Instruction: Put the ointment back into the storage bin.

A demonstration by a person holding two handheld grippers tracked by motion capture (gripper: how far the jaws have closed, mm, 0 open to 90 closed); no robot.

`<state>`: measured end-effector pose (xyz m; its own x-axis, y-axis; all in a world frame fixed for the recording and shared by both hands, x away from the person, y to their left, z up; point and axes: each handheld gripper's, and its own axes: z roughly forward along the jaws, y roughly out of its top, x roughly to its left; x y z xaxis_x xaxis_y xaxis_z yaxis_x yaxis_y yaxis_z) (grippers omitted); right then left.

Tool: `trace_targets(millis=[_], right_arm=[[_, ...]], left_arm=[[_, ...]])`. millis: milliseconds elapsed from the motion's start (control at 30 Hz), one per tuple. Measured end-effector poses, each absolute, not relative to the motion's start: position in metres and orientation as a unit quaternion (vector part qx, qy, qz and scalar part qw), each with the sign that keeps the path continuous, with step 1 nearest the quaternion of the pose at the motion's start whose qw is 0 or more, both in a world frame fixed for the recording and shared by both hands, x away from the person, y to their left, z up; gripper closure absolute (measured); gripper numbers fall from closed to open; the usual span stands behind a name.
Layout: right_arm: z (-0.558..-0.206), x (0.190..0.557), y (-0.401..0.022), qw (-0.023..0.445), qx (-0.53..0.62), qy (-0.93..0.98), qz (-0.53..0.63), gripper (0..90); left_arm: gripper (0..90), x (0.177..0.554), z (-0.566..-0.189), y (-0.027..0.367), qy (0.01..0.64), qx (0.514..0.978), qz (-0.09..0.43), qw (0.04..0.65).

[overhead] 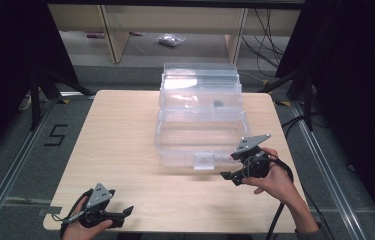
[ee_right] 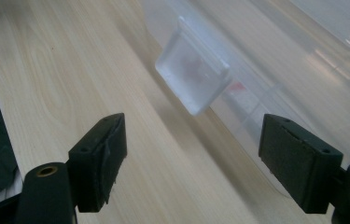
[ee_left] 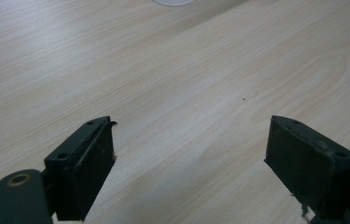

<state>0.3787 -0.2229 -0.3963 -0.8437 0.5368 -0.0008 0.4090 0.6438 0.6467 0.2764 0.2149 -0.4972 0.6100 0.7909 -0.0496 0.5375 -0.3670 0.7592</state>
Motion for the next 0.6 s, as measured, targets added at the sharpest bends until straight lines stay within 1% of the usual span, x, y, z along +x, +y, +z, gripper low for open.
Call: trace_targets(millis=[33,67,333,567,600], right_arm=[[-0.397,0.375,-0.222,0.101,0.276,0.898,0.328,24.3],[-0.397,0.374,-0.221,0.095,0.278,0.898,0.328,24.3],[-0.402,0.37,-0.219,0.092,0.269,0.902,0.326,23.8],[-0.412,0.366,-0.219,0.1,0.267,0.9,0.33,21.9],[-0.412,0.363,-0.219,0.09,0.279,0.9,0.322,21.8]], left_arm=[[15.0,0.276,-0.497,0.215,0.41,0.81,0.164,0.385],[15.0,0.276,-0.497,0.215,0.41,0.81,0.164,0.386],[15.0,0.276,-0.497,0.215,0.411,0.81,0.165,0.385],[15.0,0.276,-0.497,0.215,0.411,0.81,0.165,0.386],[15.0,0.276,-0.497,0.215,0.411,0.809,0.165,0.386]])
